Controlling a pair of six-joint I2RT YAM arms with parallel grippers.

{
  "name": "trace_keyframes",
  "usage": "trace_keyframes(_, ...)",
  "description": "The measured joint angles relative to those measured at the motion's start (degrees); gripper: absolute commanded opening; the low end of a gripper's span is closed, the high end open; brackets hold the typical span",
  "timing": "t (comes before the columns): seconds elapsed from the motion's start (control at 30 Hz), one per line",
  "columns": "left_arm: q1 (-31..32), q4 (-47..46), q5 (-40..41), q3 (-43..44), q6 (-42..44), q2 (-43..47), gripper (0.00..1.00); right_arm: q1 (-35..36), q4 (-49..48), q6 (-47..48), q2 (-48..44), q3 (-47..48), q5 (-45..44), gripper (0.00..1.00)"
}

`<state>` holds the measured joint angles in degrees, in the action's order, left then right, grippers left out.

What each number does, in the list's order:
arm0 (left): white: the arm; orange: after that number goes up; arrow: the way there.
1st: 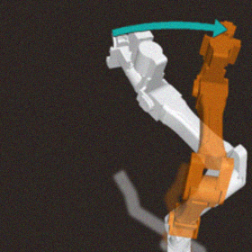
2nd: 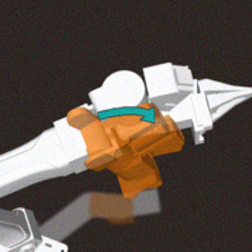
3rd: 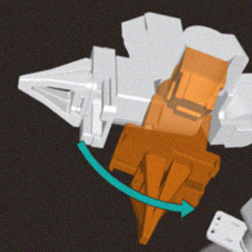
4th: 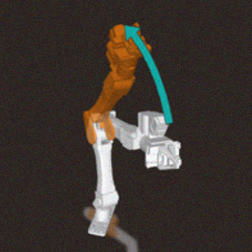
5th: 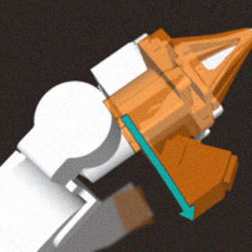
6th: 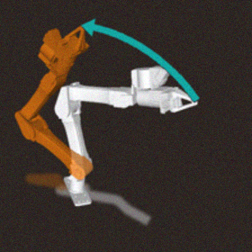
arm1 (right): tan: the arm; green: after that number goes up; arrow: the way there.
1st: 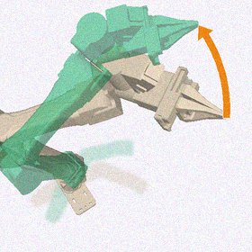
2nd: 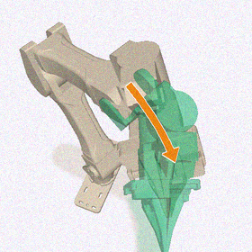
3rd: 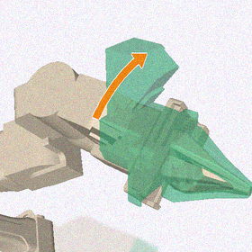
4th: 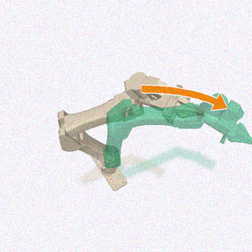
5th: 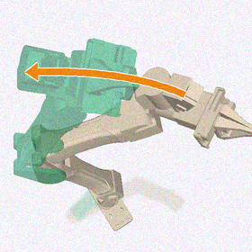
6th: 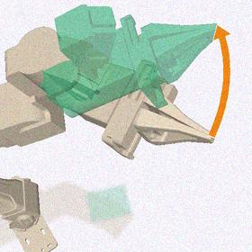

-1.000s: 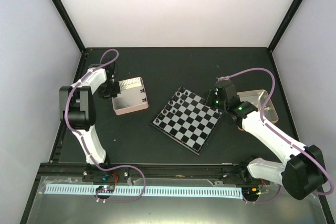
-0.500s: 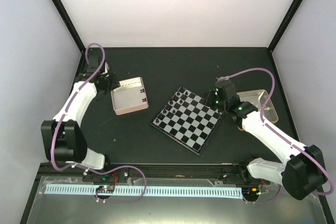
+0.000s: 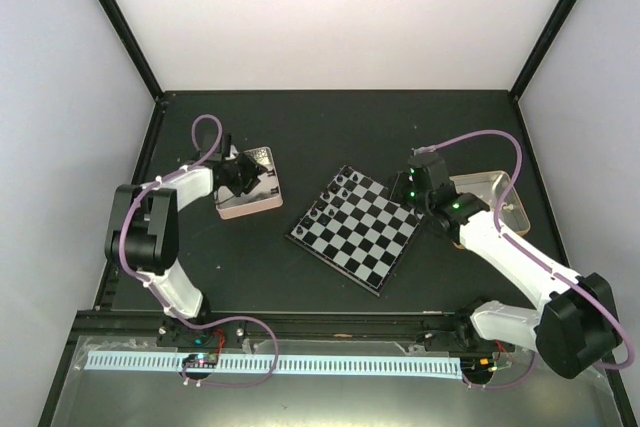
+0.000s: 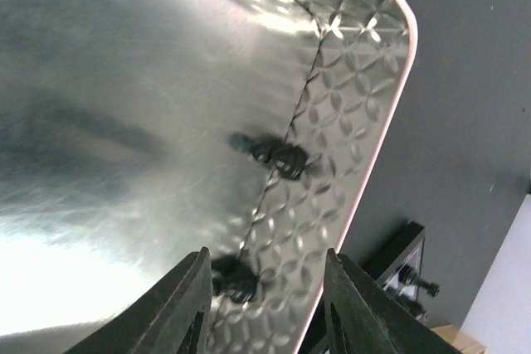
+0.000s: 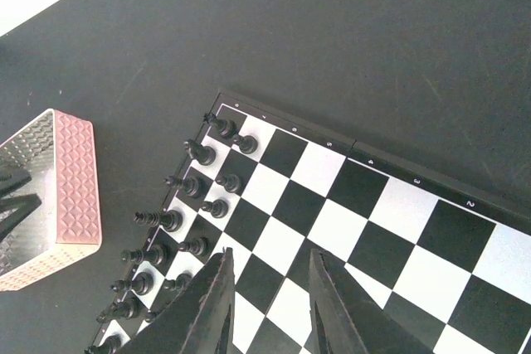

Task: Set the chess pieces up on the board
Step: Pick up the chess piece from the storage box.

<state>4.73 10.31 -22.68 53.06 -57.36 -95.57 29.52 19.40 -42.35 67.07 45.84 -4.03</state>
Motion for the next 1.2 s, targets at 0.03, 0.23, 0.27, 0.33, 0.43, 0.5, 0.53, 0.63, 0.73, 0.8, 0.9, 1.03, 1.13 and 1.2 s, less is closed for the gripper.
trace_keyframes(0.03, 0.5, 0.0, 0.1, 1.0, -1.4, -1.4, 0.39, 0.0, -0.1, -0.1, 0.2, 0.0, 0.0, 0.26)
trace_keyframes(0.23, 2.2, 0.4, 3.3, 6.0, -6.5, -5.9, 0.37, 0.0, -0.1, -0.2, 1.0, 0.0, 0.0, 0.26)
trace_keyframes(0.27, 2.4, 0.6, 3.9, 6.0, -7.2, -5.9, 0.37, 0.0, -0.2, -0.2, 1.1, 0.0, 0.0, 0.26)
trace_keyframes(0.33, 2.4, 0.7, 4.9, 6.0, -8.1, -6.1, 0.36, 0.0, -0.2, -0.3, 1.2, 0.0, 0.0, 0.26)
trace_keyframes(0.43, 2.5, 0.7, 5.5, 6.0, -9.1, -6.8, 0.35, 0.0, -0.5, -0.2, 1.3, 0.0, -0.1, 0.26)
trace_keyframes(0.5, 2.5, 0.4, 5.4, 6.1, -9.7, -8.0, 0.35, 0.0, -0.7, -0.2, 1.5, 0.0, -0.1, 0.26)
trace_keyframes(0.53, 2.6, 0.4, 5.4, 6.1, -10.0, -8.7, 0.35, 0.0, -0.8, -0.2, 1.6, 0.0, -0.1, 0.26)
trace_keyframes(0.63, 2.9, 0.4, 5.4, 6.1, -10.7, -10.2, 0.34, 0.0, -1.0, -0.2, 2.1, 0.0, -0.1, 0.26)
trace_keyframes(0.73, 3.2, 0.2, 5.3, 6.9, -11.3, -10.5, 0.34, -0.1, -1.0, -0.2, 2.4, 0.0, -0.1, 0.26)
trace_keyframes(0.8, 3.2, 0.1, 5.4, 7.0, -11.7, -10.7, 0.33, -0.2, -1.1, -0.2, 2.4, 0.0, -0.1, 0.26)
trace_keyframes(0.9, 3.2, -0.3, 5.3, 7.1, -12.2, -11.2, 0.31, -0.4, -1.1, -0.2, 2.4, 0.0, -0.1, 0.26)
trace_keyframes(1.03, 3.2, -1.3, 5.2, 7.3, -13.0, -11.8, 0.29, -0.6, -1.1, -0.2, 2.4, 0.0, -0.1, 0.26)
trace_keyframes(1.13, 3.3, -2.0, 5.2, 7.6, -13.7, -12.3, 0.28, -0.7, -1.1, -0.2, 2.4, 0.0, -0.1, 0.26)
trace_keyframes(1.2, 3.3, -2.7, 5.2, 7.6, -14.3, -12.6, 0.27, -0.7, -1.1, -0.2, 2.4, 0.0, -0.1, 0.26)
